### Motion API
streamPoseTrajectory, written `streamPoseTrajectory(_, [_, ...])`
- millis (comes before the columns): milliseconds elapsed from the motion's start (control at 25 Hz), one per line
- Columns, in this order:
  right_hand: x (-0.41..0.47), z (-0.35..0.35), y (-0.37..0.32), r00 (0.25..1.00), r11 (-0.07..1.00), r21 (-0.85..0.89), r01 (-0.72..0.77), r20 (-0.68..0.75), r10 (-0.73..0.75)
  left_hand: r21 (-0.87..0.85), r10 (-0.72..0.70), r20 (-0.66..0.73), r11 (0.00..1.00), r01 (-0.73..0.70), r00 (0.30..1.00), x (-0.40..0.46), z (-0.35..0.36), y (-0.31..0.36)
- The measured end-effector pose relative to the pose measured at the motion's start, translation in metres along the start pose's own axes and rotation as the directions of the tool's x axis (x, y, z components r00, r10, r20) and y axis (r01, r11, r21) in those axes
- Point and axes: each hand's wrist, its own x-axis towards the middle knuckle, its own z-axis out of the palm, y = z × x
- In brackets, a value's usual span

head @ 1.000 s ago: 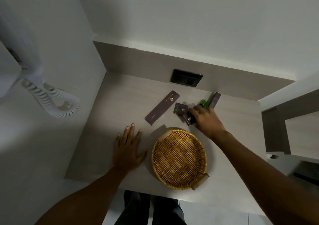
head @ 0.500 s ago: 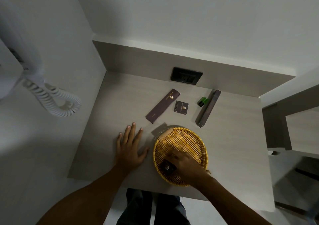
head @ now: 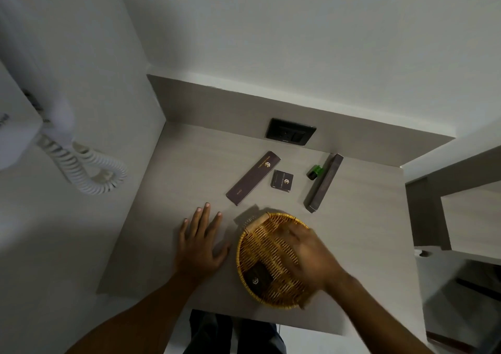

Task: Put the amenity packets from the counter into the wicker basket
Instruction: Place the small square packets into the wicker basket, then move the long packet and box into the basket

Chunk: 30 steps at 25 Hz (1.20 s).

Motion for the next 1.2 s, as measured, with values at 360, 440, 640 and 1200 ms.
streamPoseTrajectory(360, [0.13,-0.038,0.069,0.956,0.951,-0.136,-0.276,0.068,0.287,0.041,0.005,-0.024,0.999,-0.004,1.0,0.001,-0.001,0.001])
streamPoseTrajectory(440, [0.136,-0.032,0.069,0.953,0.946,-0.196,-0.259,0.107,0.283,0.034,0.005,-0.026,0.999,-0.005,1.0,0.0,-0.001,0.001])
streamPoseTrajectory(640, [0.111,-0.053,0.06,0.973,0.972,-0.072,-0.224,-0.075,0.219,0.012,-0.007,-0.024,1.0,0.008,1.0,0.0,-0.002,0.002])
streamPoseTrajectory(1200, [-0.007,0.047,0.006,0.98,1.0,-0.026,0.01,0.2,-0.005,-0.003,0.011,-0.02,1.0,-0.011,1.0,0.0,-0.004,0.002])
